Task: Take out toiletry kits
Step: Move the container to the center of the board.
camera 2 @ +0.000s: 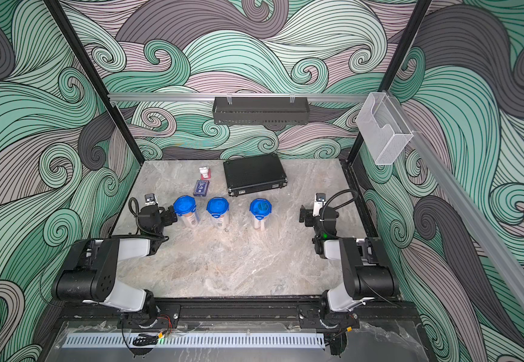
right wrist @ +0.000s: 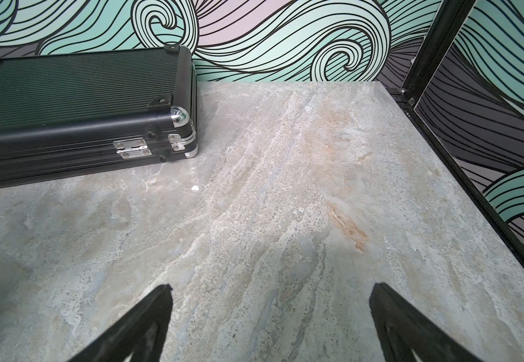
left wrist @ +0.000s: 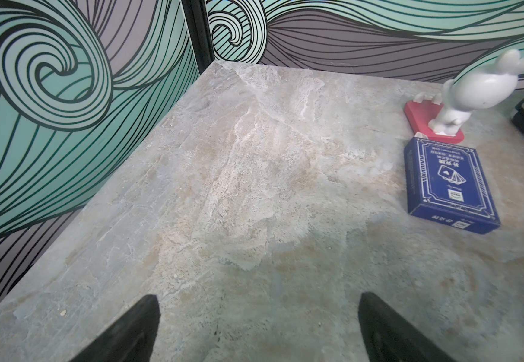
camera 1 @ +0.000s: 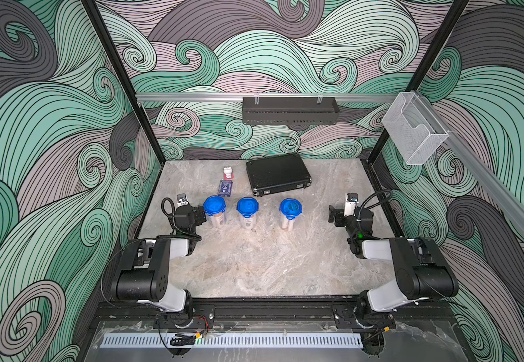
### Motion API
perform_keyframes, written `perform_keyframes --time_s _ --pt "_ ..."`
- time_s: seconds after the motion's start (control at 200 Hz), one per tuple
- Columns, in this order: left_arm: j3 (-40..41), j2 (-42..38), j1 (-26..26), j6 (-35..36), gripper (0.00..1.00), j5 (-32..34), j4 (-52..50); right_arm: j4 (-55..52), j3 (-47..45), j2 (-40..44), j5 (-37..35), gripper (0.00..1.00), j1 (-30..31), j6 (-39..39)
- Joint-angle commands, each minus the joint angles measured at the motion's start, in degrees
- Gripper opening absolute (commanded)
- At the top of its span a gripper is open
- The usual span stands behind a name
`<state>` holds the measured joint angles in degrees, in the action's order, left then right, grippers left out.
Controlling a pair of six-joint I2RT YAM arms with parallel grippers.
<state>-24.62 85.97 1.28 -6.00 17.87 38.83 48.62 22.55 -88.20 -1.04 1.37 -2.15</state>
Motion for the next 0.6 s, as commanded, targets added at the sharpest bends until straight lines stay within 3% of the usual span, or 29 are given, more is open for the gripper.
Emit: perform_keyframes --time_s 0.0,0.055,0.125,0.17,0.28,0.595 --pt "-1.6 -1.3 0.2 -0.5 0.99 0.7 -1.2 -0.3 1.0 -0.2 0.5 0.99 -0.2 0.3" --pt "-3.0 -3.0 0.1 1.9 0.99 2.2 -2.8 -0.3 1.0 -0.2 0.5 0.99 -0.2 0.3" --pt "-8.0 -8.9 0.5 -5.3 0.99 9.0 -18.1 -0.3 1.0 -0.2 0.5 0.99 -0.2 0.3" --pt "-8.8 -9.9 0.8 -5.6 0.98 9.6 -20.7 -0.3 1.0 -0.2 0.5 0.99 -0.2 0.4" --pt "-9.9 -8.1 0.8 -6.6 0.99 9.3 -21.8 -0.3 1.0 -0.2 0.5 0.99 -0.2 0.3" --pt "-23.9 -5.3 1.2 -14.9 0.99 15.8 -44.7 -0.3 1.0 -0.2 0.5 0.99 -0.1 0.3"
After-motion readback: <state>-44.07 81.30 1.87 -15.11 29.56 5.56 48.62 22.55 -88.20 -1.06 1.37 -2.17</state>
